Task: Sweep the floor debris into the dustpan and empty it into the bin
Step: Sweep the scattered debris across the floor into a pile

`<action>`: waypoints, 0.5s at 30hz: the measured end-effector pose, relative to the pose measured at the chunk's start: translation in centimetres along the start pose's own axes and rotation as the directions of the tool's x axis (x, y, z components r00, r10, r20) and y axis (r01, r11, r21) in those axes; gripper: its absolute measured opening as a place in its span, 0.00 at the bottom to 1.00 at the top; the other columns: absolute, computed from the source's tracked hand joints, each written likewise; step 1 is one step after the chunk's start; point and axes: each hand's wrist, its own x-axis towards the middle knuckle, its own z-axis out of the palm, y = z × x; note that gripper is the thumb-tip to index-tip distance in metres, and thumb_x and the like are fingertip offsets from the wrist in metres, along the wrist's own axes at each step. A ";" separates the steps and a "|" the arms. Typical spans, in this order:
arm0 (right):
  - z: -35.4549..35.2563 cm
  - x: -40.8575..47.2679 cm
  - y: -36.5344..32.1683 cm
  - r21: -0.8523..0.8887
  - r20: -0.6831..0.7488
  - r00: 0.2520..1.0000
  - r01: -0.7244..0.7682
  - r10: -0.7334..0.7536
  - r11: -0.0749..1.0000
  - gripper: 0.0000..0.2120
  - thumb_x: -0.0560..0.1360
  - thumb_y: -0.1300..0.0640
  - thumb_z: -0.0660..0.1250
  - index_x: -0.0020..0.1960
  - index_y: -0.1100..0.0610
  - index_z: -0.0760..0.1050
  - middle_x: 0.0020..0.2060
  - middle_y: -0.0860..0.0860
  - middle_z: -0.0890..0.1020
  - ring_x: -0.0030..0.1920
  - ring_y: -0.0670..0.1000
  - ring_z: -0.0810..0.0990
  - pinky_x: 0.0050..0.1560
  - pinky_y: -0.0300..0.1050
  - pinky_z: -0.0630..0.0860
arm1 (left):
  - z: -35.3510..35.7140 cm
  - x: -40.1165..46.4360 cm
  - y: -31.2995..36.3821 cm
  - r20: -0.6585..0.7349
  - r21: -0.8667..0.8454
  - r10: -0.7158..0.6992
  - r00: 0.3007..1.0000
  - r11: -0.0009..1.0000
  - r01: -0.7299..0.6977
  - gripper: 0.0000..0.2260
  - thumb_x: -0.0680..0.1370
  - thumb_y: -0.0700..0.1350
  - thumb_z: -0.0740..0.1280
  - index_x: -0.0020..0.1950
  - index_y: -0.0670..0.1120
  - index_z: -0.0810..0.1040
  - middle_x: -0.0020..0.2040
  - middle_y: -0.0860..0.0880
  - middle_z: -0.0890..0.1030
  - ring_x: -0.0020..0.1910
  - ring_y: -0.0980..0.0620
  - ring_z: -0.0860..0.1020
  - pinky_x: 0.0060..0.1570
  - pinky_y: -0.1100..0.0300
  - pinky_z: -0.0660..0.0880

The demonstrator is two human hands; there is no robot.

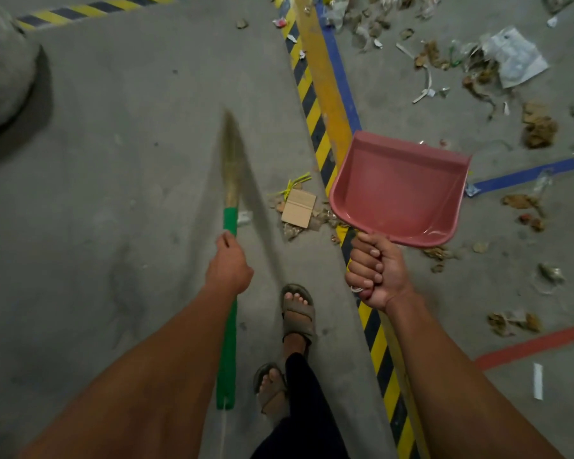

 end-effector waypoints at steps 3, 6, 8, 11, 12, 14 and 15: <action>-0.6 -1.3 1.5 0.001 -0.002 1.000 -0.005 0.005 1.000 0.20 0.81 0.56 0.57 0.30 0.51 0.62 0.20 0.45 0.54 0.18 0.45 0.49 0.20 0.39 0.50 | 1.4 -0.8 -2.4 0.104 0.056 -0.119 0.987 0.992 0.114 0.39 0.80 0.45 0.67 0.81 0.33 0.46 0.78 0.36 0.60 0.70 0.34 0.72 0.68 0.44 0.72; -1.5 -2.6 2.4 0.005 0.020 1.000 -0.014 0.014 1.000 0.19 0.80 0.56 0.60 0.31 0.51 0.63 0.20 0.45 0.55 0.17 0.45 0.50 0.20 0.38 0.50 | 2.6 -2.3 -1.7 0.194 0.128 -0.049 0.980 0.991 0.024 0.32 0.80 0.44 0.65 0.79 0.33 0.56 0.73 0.35 0.69 0.68 0.36 0.74 0.66 0.47 0.74; -2.2 -3.5 2.6 0.012 0.042 0.999 -0.011 0.010 1.000 0.19 0.78 0.57 0.64 0.31 0.51 0.62 0.19 0.45 0.56 0.17 0.45 0.51 0.21 0.39 0.50 | 3.4 -3.3 0.1 0.234 0.138 0.048 0.971 0.987 -0.082 0.31 0.80 0.43 0.65 0.79 0.35 0.58 0.73 0.35 0.69 0.69 0.36 0.74 0.67 0.47 0.73; -2.8 -4.7 2.7 0.002 0.028 1.000 0.006 -0.006 1.000 0.21 0.77 0.57 0.67 0.33 0.50 0.58 0.19 0.45 0.56 0.17 0.45 0.51 0.21 0.40 0.50 | 3.5 -3.7 3.3 0.267 0.095 0.246 0.932 0.956 -0.279 0.29 0.79 0.40 0.65 0.79 0.39 0.61 0.73 0.37 0.70 0.70 0.37 0.73 0.68 0.48 0.72; -2.8 -5.2 2.6 -0.002 0.023 1.000 0.014 -0.014 1.000 0.21 0.77 0.57 0.66 0.33 0.50 0.57 0.20 0.45 0.56 0.17 0.45 0.51 0.21 0.40 0.49 | 3.3 -3.7 4.4 0.272 0.073 0.305 0.913 0.939 -0.335 0.29 0.78 0.39 0.65 0.79 0.40 0.62 0.74 0.38 0.70 0.70 0.38 0.72 0.69 0.49 0.71; -2.7 -6.0 2.3 -0.004 0.014 0.999 0.029 -0.029 1.000 0.20 0.78 0.57 0.64 0.33 0.50 0.58 0.20 0.45 0.55 0.17 0.45 0.51 0.20 0.39 0.50 | 2.6 -3.7 6.3 0.257 0.034 0.400 0.880 0.906 -0.422 0.31 0.78 0.37 0.64 0.81 0.43 0.59 0.77 0.39 0.67 0.73 0.40 0.70 0.71 0.52 0.68; -2.6 -6.3 2.2 -0.006 0.008 0.999 0.035 -0.035 0.999 0.19 0.79 0.57 0.63 0.32 0.50 0.59 0.20 0.45 0.55 0.17 0.45 0.51 0.20 0.39 0.50 | 2.3 -3.8 7.0 0.241 0.023 0.439 0.866 0.889 -0.457 0.33 0.79 0.37 0.65 0.82 0.44 0.58 0.79 0.40 0.66 0.75 0.40 0.68 0.72 0.53 0.66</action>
